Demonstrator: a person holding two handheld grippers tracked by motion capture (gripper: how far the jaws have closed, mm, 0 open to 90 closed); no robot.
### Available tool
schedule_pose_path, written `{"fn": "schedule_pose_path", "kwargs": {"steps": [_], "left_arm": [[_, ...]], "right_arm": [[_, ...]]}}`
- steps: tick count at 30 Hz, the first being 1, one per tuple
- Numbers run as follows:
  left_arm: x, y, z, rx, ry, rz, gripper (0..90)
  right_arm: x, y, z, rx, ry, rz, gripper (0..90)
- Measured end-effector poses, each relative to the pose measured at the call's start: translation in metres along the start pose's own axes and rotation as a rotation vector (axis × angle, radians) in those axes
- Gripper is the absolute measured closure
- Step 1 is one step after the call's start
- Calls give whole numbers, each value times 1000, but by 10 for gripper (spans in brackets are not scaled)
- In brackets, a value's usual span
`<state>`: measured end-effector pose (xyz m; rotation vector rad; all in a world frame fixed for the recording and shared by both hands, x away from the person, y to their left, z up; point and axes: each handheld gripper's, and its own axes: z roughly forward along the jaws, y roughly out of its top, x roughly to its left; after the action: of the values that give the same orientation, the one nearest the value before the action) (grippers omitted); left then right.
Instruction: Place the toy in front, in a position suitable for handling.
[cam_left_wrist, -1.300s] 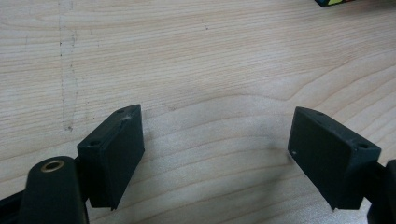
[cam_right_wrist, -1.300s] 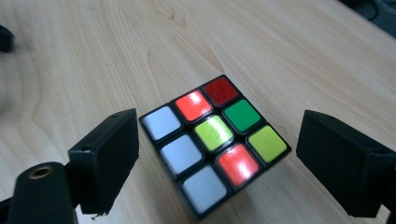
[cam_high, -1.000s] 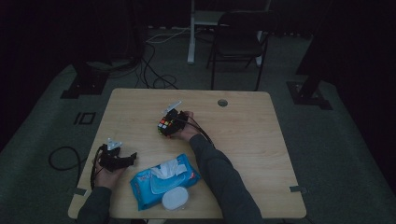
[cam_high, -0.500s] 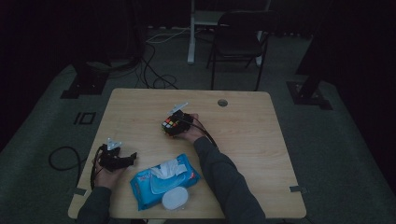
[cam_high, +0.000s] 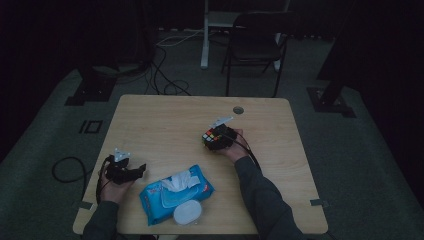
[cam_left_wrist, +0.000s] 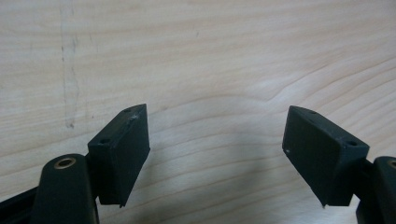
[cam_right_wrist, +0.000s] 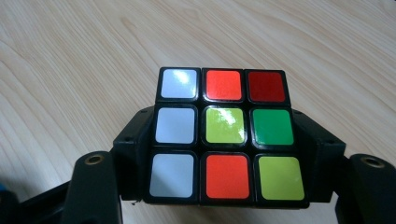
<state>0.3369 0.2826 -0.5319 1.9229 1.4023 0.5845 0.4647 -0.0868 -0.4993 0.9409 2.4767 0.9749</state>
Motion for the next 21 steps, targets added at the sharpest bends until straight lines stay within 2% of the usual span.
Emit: {"fn": "schedule_pose_path", "kwargs": {"steps": [3,9,10,14,17,21], "left_arm": [[-7,0,-15,-43,-39,-24,241],[-31,-6,-44,-74,-87,12,241],[-31,-6,-44,-74,-87,12,241],[-43,-11,-63,-89,-107,39,241],[-50,-13,-78,-96,-119,56,240],[-62,-18,-94,-97,-174,82,239]], "right_arm": [[-4,-8,-7,3,-14,8,339],[-4,-14,-6,19,-25,-6,338],[-4,-14,-6,19,-25,-6,338],[-3,-17,-1,36,-19,-11,338],[-4,-20,0,23,-8,0,336],[-4,-22,-3,6,-27,0,184]]}}
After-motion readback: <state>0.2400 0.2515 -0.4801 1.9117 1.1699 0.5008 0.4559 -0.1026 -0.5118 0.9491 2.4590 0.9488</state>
